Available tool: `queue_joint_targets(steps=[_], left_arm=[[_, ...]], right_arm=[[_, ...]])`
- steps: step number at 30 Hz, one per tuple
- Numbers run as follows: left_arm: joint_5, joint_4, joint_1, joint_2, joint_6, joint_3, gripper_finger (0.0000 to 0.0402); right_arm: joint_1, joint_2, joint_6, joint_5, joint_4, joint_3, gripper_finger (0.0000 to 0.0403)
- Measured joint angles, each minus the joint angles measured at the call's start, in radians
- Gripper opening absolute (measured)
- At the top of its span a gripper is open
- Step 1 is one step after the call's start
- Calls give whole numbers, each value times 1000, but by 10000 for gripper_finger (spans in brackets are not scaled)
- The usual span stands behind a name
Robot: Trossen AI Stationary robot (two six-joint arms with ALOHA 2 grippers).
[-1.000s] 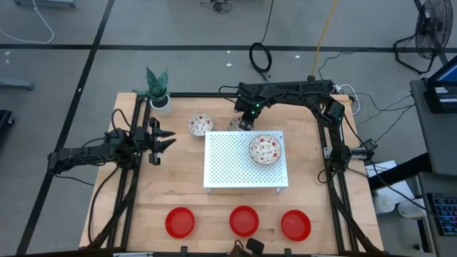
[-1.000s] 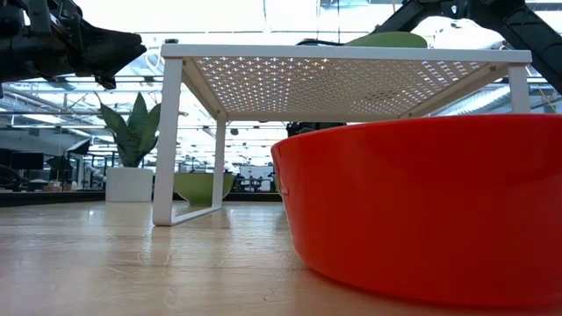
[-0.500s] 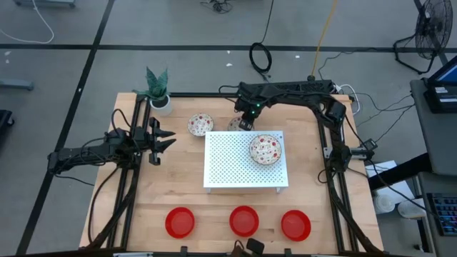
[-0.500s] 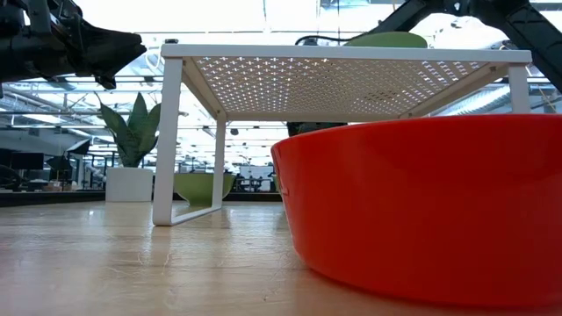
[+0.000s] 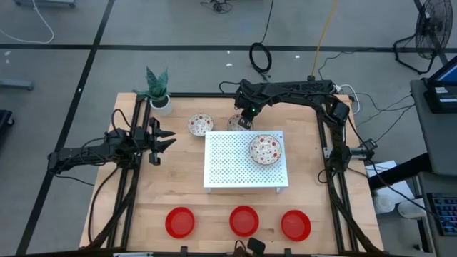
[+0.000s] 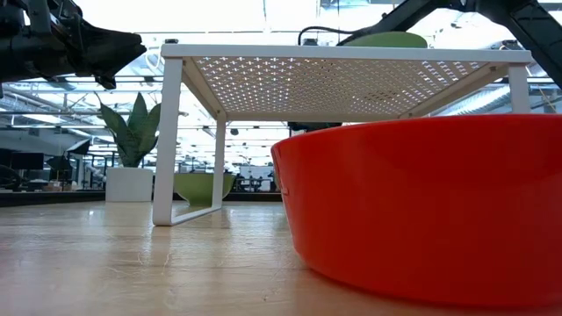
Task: Pick & Place Mini bowls
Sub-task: Stack the right white patterned bowl on top of the white patterned bowl on the shelf
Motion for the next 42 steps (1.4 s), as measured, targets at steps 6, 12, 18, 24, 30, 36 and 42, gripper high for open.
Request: queue_joint_targets(steps=[6, 12, 18, 24, 30, 36, 42], left_arm=[[0, 0, 0, 0, 0, 0, 120], [0, 0, 0, 0, 0, 0, 120], [0, 0, 0, 0, 0, 0, 120], [0, 0, 0, 0, 0, 0, 120], [0, 0, 0, 0, 0, 0, 120], [0, 0, 0, 0, 0, 0, 120], [0, 0, 0, 0, 0, 0, 120]], right_arm=[[0, -35, 3, 28, -1, 0, 3], [-2, -103, 1, 79, 3, 0, 3], [-7, -191, 6, 80, 2, 0, 3], [-7, -292, 28, 79, 26, 0, 3], [-5, -396, 49, 78, 48, 1, 2], [11, -480, 110, 72, 44, 2, 2], [55, -543, 139, 70, 9, 2, 2]])
